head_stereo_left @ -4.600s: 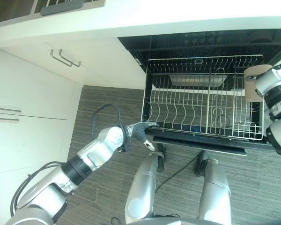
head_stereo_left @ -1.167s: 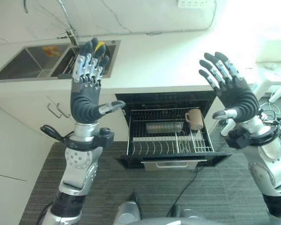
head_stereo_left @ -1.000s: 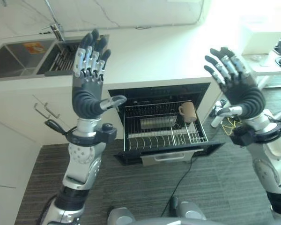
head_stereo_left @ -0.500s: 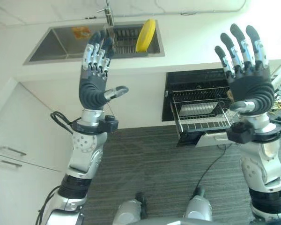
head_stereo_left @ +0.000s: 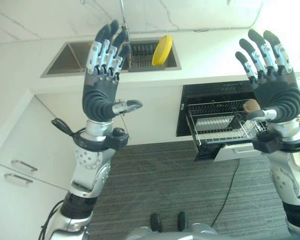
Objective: Place the dishes in the dishwasher.
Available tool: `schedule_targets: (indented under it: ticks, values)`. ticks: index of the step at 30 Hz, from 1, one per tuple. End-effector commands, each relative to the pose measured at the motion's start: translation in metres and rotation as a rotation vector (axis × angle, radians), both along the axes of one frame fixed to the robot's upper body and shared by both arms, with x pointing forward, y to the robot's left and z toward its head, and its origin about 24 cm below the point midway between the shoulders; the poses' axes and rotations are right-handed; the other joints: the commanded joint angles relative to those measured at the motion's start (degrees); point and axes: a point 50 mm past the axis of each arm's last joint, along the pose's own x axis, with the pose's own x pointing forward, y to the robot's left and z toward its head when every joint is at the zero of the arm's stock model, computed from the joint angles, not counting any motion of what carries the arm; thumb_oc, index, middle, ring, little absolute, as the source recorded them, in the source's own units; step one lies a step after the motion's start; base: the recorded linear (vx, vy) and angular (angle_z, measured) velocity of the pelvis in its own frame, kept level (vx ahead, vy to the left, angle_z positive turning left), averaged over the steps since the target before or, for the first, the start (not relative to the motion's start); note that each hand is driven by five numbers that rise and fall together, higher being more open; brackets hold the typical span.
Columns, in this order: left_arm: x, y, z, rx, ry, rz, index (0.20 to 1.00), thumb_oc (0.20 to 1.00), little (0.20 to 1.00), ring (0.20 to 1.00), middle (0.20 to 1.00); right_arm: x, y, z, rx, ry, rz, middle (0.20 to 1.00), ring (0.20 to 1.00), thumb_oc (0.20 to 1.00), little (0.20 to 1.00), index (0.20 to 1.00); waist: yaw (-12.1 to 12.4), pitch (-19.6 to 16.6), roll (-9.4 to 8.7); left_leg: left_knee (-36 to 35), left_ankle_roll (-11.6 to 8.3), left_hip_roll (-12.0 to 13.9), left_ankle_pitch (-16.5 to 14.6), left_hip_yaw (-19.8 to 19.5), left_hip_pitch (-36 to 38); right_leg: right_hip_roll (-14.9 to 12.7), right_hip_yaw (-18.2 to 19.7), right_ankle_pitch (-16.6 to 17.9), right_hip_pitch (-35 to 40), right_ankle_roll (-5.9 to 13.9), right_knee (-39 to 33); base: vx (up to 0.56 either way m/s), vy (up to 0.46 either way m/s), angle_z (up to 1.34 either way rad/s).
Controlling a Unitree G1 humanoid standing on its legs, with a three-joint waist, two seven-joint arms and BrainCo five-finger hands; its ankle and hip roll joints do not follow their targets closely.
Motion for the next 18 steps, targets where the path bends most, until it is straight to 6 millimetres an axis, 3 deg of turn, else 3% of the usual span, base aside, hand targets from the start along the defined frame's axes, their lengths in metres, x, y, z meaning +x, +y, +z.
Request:
schedule_targets:
  ticks: [1, 3, 4, 8, 11, 14, 18]
  values:
    - [-0.0042, 0.0051, 0.0080, -0.042, -0.048, -0.023, 1.000, 1.000, 1.000, 1.000, 1.000, -0.0085, 0.0032, 0.0100, 0.004, -0.061, 0.055, 1.000, 1.000, 1.000, 1.000, 1.000, 0.3, 0.2, -2.22, 4.4, -6.58, 3.6, -3.7, -1.0, 2.1, -1.5, -0.2, -4.5, 4.9, 3.26, 0.6, 0.02, -0.049, -0.02]
    - [-0.0060, 0.0052, 0.0080, -0.044, -0.052, -0.028, 1.000, 1.000, 1.000, 1.000, 1.000, -0.0084, 0.0010, 0.0107, -0.005, -0.060, 0.046, 1.000, 1.000, 1.000, 1.000, 1.000, 0.6, 1.5, -2.82, 9.5, -7.97, 4.8, -3.2, -0.9, -1.2, -2.0, -0.3, -4.9, 6.0, 2.99, 0.9, 0.01, -0.020, 0.04]
    - [-0.0067, 0.0045, 0.0086, -0.040, -0.052, -0.032, 1.000, 1.000, 1.000, 1.000, 1.000, -0.0080, 0.0005, 0.0134, -0.014, -0.071, 0.041, 1.000, 1.000, 1.000, 1.000, 1.000, 0.8, 2.4, -3.03, 11.0, -9.07, 7.4, -1.7, -0.7, -3.2, -2.2, -0.4, -5.2, 6.4, 2.75, 0.9, 0.01, 0.052, 0.10]
    - [-0.0065, 0.0049, 0.0052, -0.041, -0.039, -0.014, 1.000, 1.000, 1.000, 1.000, 1.000, -0.0055, 0.0039, 0.0138, -0.033, -0.068, 0.062, 1.000, 1.000, 1.000, 1.000, 1.000, 0.4, 2.6, -2.54, 3.7, -9.26, 11.5, 0.1, -0.6, -0.3, -3.2, -0.9, -5.0, 7.1, 3.18, 0.0, 0.11, 0.200, 0.02]
    - [-0.0081, 0.0080, 0.0038, -0.070, -0.034, -0.014, 1.000, 1.000, 1.000, 1.000, 1.000, -0.0069, 0.0034, 0.0113, -0.064, -0.065, 0.057, 1.000, 1.000, 1.000, 1.000, 1.000, 0.7, 1.9, -1.94, -1.0, -9.47, 12.1, 2.2, -2.7, 0.7, -4.4, -0.9, -4.3, 7.3, 3.97, -1.1, 0.16, 0.343, -0.13]
    - [-0.0083, 0.0039, 0.0055, -0.056, -0.057, -0.048, 1.000, 1.000, 1.000, 1.000, 1.000, -0.0082, 0.0002, 0.0150, -0.061, -0.094, 0.020, 1.000, 1.000, 1.000, 1.000, 1.000, 0.6, 1.3, -1.36, -1.8, -9.76, 11.5, 1.2, -2.4, 1.4, -7.0, -3.0, -4.3, 7.3, 5.82, -0.5, 0.16, 0.365, -0.02]
    - [-0.0051, -0.0008, 0.0115, -0.024, -0.066, -0.072, 1.000, 1.000, 1.000, 1.000, 1.000, -0.0103, -0.0022, 0.0170, -0.028, -0.117, -0.003, 1.000, 1.000, 1.000, 1.000, 1.000, 0.4, 1.3, -0.66, -1.8, -7.51, 8.5, -0.3, -3.5, 2.1, -10.2, -3.1, -3.6, 4.8, 8.68, 3.5, 0.12, 0.339, 0.15]
